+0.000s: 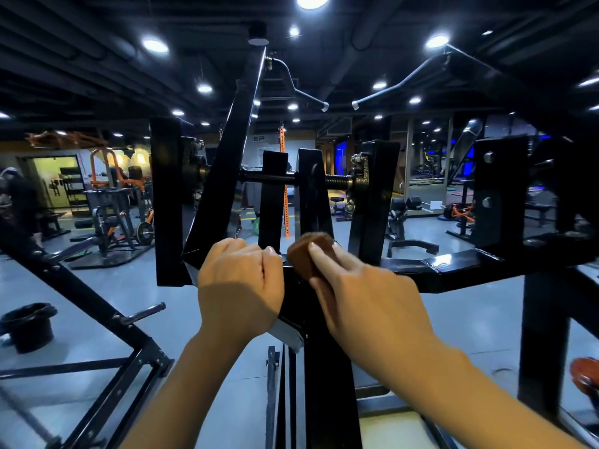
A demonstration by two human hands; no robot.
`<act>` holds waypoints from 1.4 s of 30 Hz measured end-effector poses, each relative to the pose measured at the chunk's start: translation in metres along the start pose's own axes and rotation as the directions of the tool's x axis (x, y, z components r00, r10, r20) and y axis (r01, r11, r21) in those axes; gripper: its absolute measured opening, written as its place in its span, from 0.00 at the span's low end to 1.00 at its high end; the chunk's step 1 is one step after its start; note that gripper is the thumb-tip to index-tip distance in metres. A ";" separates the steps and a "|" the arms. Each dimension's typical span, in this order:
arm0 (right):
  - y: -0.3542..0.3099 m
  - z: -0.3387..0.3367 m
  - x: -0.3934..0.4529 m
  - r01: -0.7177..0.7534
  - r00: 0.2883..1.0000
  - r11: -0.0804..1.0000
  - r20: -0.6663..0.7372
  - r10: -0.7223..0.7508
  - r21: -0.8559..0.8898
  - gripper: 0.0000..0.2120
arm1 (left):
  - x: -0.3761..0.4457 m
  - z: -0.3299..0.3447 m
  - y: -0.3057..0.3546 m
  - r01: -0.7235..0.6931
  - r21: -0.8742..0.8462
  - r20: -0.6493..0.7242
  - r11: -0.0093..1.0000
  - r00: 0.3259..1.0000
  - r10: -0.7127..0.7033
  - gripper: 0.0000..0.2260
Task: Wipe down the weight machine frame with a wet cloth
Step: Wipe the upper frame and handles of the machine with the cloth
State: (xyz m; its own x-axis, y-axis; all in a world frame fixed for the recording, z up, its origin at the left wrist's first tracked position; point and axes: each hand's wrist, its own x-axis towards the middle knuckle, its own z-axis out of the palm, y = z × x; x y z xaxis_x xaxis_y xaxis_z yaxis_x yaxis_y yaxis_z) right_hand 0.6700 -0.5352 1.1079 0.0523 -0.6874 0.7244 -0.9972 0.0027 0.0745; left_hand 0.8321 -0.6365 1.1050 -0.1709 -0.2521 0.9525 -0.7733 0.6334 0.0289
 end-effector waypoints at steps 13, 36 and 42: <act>-0.001 -0.005 0.025 0.042 0.994 0.999 0.098 -0.043 0.009 0.25 | -0.003 0.006 -0.006 -0.043 0.059 -0.028 0.997 0.999 0.045 0.21; 0.018 0.016 0.130 -0.088 0.995 0.995 0.059 0.085 0.038 0.23 | -0.002 -0.001 -0.006 -0.066 0.019 0.010 0.998 0.998 0.065 0.21; 0.013 0.007 0.088 -0.019 1.000 0.998 0.019 0.020 -0.057 0.23 | -0.001 -0.001 -0.003 -0.058 0.014 -0.003 0.998 0.998 0.058 0.21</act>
State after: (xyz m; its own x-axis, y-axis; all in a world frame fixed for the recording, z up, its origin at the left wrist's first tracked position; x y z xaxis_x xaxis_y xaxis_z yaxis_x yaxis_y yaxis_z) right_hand 0.6609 -0.6008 1.1673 0.0311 -0.7008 0.7126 -0.9934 0.0572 0.0995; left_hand 0.8352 -0.6377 1.1044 -0.2137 -0.2126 0.9535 -0.7703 0.6370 -0.0306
